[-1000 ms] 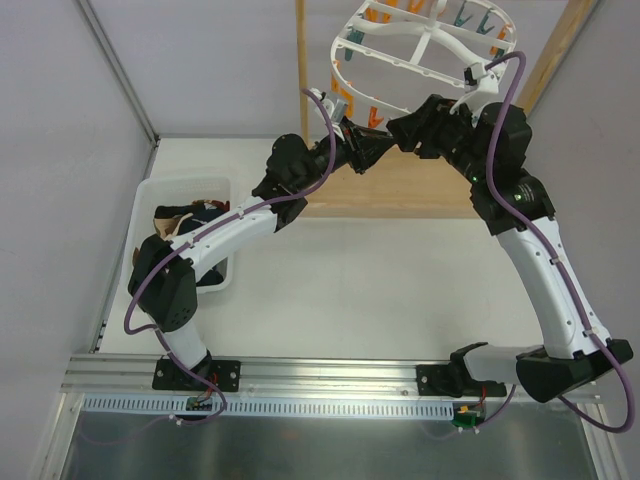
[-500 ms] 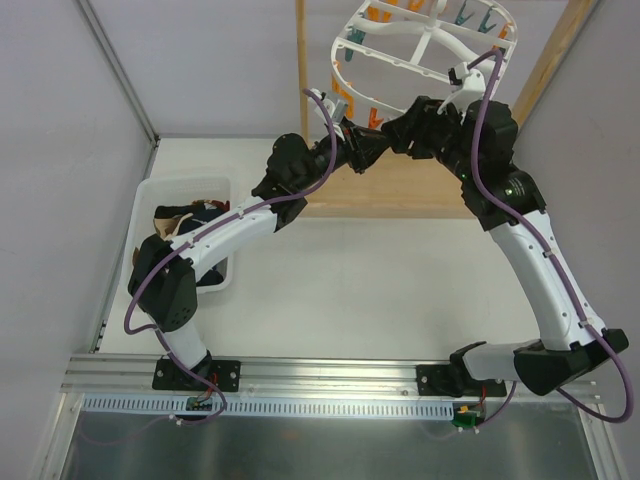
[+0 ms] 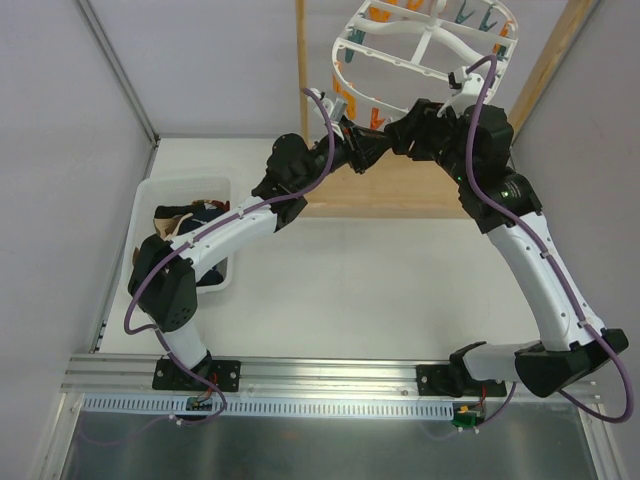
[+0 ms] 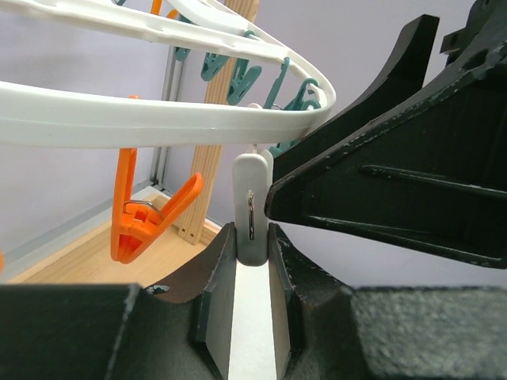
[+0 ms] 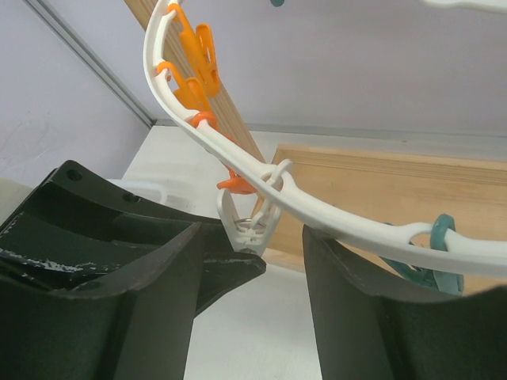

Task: Clip the socks to the hanger
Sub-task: Open the clamp at the hanger.

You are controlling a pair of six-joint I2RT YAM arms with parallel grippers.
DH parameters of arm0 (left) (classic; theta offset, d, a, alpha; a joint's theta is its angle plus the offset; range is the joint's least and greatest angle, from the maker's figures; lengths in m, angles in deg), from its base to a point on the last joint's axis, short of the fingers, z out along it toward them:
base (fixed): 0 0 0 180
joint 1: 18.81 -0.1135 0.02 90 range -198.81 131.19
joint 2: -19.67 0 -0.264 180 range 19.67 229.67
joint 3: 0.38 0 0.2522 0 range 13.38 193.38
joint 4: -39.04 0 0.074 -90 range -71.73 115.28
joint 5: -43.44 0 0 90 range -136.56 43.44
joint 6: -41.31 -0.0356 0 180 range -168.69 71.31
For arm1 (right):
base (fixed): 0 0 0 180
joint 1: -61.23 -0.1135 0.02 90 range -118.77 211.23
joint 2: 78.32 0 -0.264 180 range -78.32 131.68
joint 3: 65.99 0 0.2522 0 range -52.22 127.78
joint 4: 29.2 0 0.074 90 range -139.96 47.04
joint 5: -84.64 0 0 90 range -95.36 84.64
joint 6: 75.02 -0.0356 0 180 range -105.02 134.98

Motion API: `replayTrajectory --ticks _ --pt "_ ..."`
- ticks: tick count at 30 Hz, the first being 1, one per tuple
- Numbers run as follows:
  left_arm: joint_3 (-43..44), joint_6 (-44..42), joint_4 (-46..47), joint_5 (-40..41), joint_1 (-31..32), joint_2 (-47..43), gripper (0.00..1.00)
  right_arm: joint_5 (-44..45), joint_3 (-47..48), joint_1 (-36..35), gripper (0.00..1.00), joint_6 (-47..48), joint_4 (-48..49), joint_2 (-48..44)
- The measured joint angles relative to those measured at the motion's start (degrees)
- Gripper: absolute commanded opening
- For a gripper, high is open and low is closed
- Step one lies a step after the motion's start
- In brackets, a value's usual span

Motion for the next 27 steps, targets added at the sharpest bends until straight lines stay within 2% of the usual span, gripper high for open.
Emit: replayTrajectory --ticks 27 --pt "-1.22 1.11 3.02 -0.26 0.0 0.0 0.19 3.1 -8.2 -1.11 0.5 -4.81 12.26 -1.84"
